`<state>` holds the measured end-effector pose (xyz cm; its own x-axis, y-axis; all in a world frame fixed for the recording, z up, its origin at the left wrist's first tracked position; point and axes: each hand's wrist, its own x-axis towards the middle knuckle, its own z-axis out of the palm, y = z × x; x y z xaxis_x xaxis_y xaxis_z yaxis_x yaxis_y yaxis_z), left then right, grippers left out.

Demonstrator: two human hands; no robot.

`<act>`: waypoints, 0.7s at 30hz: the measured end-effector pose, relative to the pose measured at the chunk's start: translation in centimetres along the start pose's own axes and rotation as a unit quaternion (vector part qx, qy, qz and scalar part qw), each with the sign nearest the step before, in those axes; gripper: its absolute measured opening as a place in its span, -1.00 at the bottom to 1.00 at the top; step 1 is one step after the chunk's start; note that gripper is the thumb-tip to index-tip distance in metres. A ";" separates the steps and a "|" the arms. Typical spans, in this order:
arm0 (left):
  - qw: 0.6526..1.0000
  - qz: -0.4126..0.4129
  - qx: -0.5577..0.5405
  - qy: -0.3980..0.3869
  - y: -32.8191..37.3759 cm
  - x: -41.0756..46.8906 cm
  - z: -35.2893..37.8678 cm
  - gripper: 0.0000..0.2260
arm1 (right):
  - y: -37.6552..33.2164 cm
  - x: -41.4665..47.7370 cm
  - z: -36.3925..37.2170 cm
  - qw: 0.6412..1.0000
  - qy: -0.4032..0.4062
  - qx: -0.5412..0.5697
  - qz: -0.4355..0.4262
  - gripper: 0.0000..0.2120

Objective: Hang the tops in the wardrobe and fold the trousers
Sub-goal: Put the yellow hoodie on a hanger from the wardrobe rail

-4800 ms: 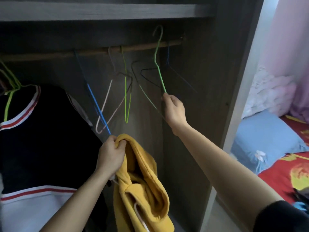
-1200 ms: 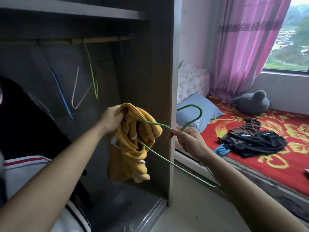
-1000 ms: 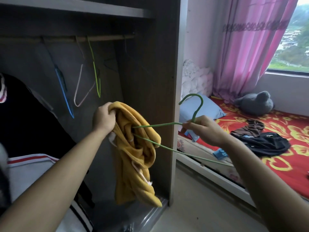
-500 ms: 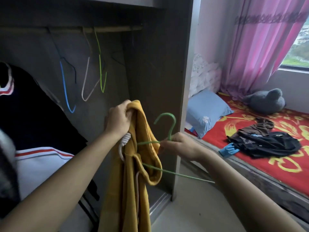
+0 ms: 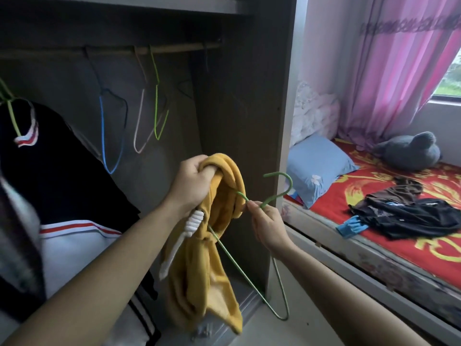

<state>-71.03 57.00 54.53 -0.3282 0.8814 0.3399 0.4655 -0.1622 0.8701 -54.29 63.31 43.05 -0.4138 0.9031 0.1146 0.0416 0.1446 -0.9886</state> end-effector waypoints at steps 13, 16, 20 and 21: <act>0.887 0.186 0.423 0.014 -3.4 6.2 -4.3 -0.46 | -6.4 1.4 -4.3 0.987 0.004 0.057 -0.148 -0.54; 0.875 0.236 0.423 0.012 -2.9 7.4 -4.1 -0.52 | -8.3 1.7 -5.7 0.984 -0.005 -0.008 -0.179 -0.57; 0.859 0.284 0.427 0.002 -1.1 7.3 -3.0 -0.63 | -9.8 2.7 -8.2 0.972 0.033 -0.065 -0.222 -0.52; 0.855 0.298 0.425 -0.015 -0.9 7.0 -2.5 -0.67 | -9.8 3.0 -8.4 0.969 0.043 -0.083 -0.227 -0.50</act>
<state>-75.82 62.21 56.98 0.1906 0.7676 0.6120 0.9757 -0.2168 -0.0319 -48.26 68.00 53.94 -0.3465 0.7602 0.5496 0.0217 0.5922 -0.8055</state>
